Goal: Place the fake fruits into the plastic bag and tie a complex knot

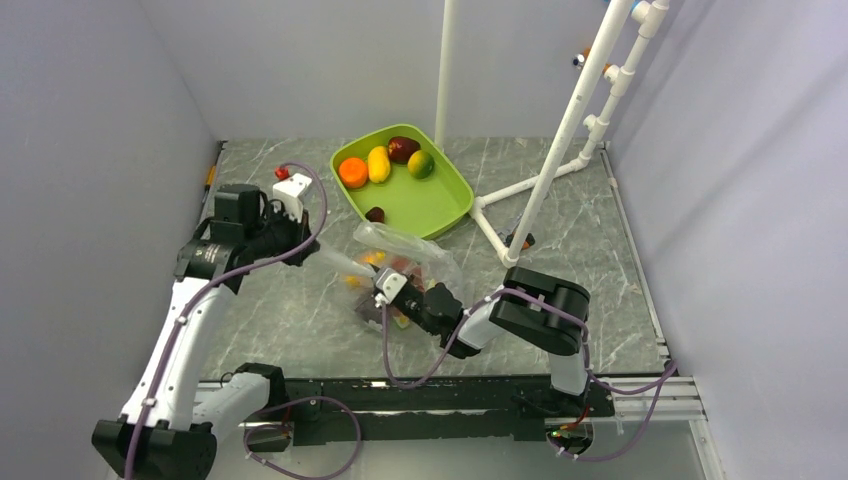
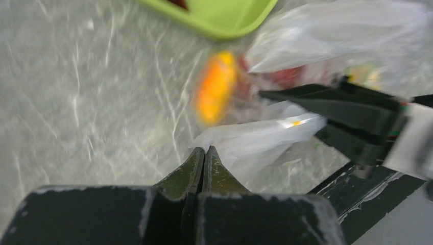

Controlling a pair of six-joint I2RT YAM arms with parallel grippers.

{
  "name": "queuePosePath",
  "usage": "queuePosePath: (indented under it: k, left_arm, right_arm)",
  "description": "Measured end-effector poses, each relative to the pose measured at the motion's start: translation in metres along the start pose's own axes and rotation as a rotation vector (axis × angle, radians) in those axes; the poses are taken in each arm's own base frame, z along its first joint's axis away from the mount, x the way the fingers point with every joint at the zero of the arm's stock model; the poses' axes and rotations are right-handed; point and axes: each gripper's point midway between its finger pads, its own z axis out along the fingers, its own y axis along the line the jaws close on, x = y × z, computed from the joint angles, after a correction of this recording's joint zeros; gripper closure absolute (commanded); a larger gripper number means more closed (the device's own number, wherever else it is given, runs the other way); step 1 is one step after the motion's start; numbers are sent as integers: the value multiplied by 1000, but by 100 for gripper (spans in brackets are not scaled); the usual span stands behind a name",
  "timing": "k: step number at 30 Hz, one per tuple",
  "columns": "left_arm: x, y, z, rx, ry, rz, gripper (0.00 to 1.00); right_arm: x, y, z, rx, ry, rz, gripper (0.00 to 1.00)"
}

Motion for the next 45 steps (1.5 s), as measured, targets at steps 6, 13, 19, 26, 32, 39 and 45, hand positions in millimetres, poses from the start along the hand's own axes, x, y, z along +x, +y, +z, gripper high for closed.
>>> queuePosePath:
  k: [6,13,19,26,32,39,45]
  left_arm:
    - [61,34,40,-47,188,-154,100]
    - [117,47,99,45,409,-417,100]
    - [149,43,119,110,539,-611,100]
    - [142,63,119,57,474,-600,84]
    - [119,88,109,-28,357,-543,74]
    - [115,87,108,-16,342,-518,21]
    - [75,88,80,-23,185,-419,1]
  right_arm:
    - [10,10,-7,-56,22,-31,100]
    - [27,16,-12,-90,88,-62,100]
    - [37,20,-15,-112,129,-81,100]
    - [30,22,-16,-140,125,-74,52]
    - [-32,3,-16,-161,35,-64,27]
    - [-45,21,-37,-367,78,-70,10]
    - [-76,33,-49,-566,91,-25,9]
